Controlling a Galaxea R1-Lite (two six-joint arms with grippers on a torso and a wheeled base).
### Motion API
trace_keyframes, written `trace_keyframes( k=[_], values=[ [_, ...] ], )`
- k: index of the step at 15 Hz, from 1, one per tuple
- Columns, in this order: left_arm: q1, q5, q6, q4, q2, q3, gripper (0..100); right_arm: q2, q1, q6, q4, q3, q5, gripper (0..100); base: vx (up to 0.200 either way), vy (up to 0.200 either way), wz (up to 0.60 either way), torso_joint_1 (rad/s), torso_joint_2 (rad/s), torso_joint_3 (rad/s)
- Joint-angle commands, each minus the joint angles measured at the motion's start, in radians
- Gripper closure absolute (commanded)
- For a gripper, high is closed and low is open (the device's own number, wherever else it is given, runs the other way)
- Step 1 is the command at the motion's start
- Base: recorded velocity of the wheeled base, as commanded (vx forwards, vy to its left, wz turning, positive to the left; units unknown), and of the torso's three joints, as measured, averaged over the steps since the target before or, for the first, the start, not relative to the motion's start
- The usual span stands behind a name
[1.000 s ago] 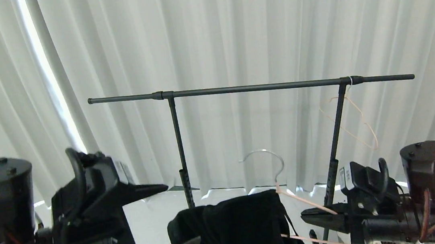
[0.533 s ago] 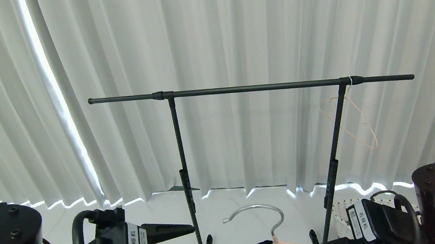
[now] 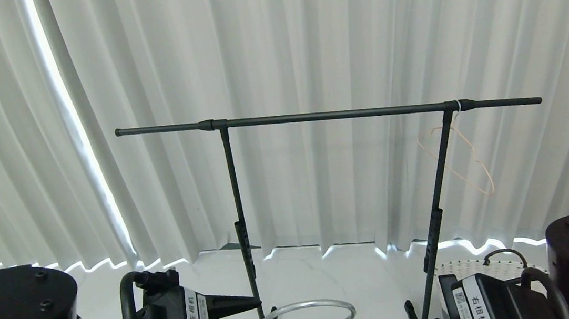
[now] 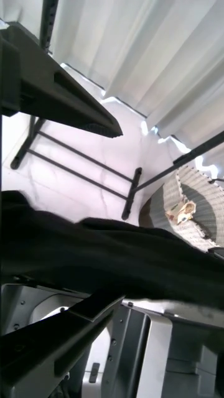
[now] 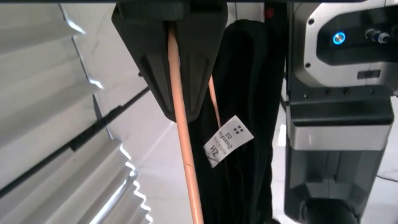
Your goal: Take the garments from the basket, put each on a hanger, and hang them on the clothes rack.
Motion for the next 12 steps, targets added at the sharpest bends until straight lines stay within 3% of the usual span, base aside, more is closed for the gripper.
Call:
trace_keyframes(
  k=[1, 3, 4, 12],
  values=[
    [-0.002, 0.0, -0.001, 0.0, 0.007, 0.001, 0, 0.003, 0.021, 0.0, 0.001, -0.02, -0.006, 100, 0.0, 0.0, 0.0, 0.0, 0.0, 0.0],
    [0.0, -0.001, 0.001, 0.0, 0.003, 0.003, 0, 0.005, 0.024, 0.0, 0.001, -0.028, -0.006, 100, 0.0, 0.0, 0.0, 0.0, 0.0, 0.0],
    [0.0, -0.001, 0.001, 0.0, 0.003, 0.004, 100, 0.003, 0.024, 0.0, 0.001, -0.028, -0.008, 100, 0.0, 0.0, 0.0, 0.0, 0.0, 0.0],
    [0.004, 0.0, 0.001, -0.001, 0.019, 0.009, 100, 0.003, 0.024, -0.005, 0.001, -0.026, -0.042, 100, 0.0, 0.0, 0.0, 0.0, 0.0, 0.0]
  ],
)
